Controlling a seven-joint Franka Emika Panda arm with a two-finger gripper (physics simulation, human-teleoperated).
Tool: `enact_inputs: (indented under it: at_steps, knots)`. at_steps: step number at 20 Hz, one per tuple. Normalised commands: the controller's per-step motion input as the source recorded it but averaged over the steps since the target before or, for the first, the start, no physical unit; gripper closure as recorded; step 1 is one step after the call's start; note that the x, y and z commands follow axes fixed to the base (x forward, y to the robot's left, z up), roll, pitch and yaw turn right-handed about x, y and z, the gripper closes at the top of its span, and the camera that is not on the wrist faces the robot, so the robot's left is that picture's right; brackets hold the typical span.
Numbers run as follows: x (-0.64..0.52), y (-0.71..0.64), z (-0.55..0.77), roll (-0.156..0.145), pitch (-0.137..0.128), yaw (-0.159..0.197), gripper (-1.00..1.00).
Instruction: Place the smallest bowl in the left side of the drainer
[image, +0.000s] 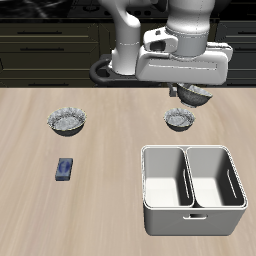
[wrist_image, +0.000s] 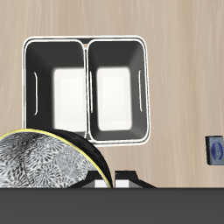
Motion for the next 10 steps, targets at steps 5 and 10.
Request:
enact_inputs:
  at_steps: [5, 10]
  knots:
    - [0.25, 0.1, -0.06, 0.019, 0.004, 0.001, 1.0]
    - [0.23, 0.07, -0.14, 0.008, 0.013, 0.001, 1.0]
